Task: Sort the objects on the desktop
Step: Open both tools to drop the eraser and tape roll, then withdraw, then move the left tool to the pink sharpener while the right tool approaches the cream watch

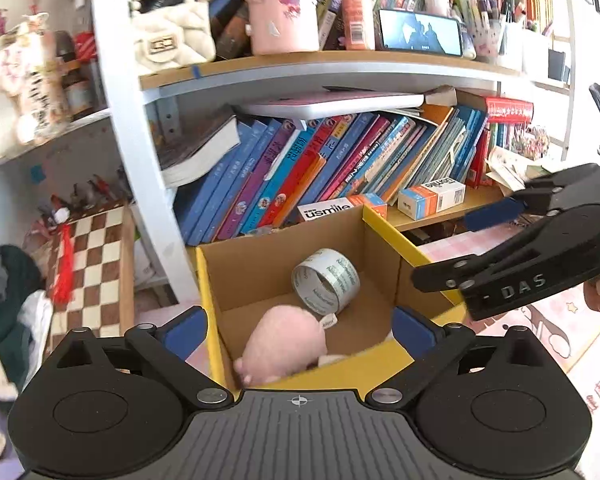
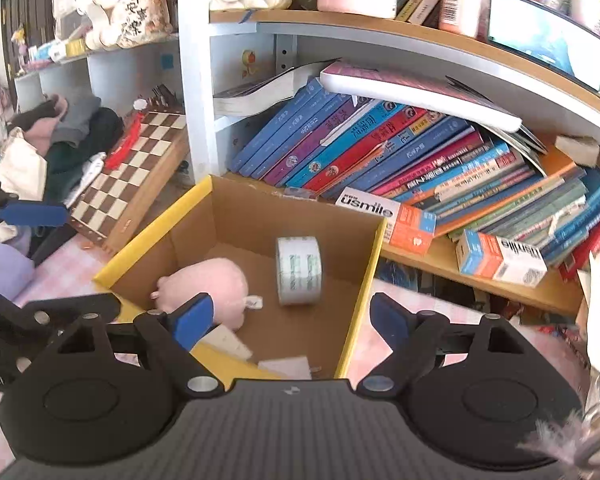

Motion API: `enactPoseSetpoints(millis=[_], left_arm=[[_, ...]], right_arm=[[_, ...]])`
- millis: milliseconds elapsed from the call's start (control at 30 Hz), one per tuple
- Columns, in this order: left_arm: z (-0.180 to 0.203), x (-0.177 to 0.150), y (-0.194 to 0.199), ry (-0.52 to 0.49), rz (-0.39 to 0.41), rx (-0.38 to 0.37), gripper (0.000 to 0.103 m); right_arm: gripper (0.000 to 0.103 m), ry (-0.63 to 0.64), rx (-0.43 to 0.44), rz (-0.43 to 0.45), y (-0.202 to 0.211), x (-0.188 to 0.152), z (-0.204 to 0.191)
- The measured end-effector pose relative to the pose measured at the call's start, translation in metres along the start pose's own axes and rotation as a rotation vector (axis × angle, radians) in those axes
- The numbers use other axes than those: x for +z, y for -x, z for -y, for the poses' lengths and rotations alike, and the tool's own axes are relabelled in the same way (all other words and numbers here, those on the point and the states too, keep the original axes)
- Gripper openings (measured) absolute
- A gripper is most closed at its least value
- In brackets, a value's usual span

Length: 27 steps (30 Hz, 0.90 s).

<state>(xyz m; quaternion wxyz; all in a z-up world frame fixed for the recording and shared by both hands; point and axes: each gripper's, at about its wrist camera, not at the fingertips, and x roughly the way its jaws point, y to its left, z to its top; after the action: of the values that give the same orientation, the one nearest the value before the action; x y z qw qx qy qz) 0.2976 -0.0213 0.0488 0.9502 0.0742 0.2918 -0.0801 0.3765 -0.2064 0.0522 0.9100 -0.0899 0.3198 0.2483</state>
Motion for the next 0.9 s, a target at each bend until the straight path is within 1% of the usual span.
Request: enactPoseSetpoints(millis=[233,400,667,900], left_arm=[[0.008,-0.017,0.032,-0.011,0.014,0.053,0.100],[0.015,-0.031,0.045,-0.004,0.002,0.078,0.100],[0.027,-0.061,0.051,0.079,-0.048,0.106,0.100],[0.042,-0.090,0.055,0.129,-0.098,0.123,0.100]], right_arm=[[0.088,-0.021,-0.001,-0.002,0.030,-0.029,0.000],[0.088,-0.045,0.004,-0.024,0.039,-0.052,0.002],[0.088,-0.099,0.017,-0.064,0.046,-0.093,-0.002],[0.088,-0.112,0.043,-0.118,0.051,-0.128,-0.014]])
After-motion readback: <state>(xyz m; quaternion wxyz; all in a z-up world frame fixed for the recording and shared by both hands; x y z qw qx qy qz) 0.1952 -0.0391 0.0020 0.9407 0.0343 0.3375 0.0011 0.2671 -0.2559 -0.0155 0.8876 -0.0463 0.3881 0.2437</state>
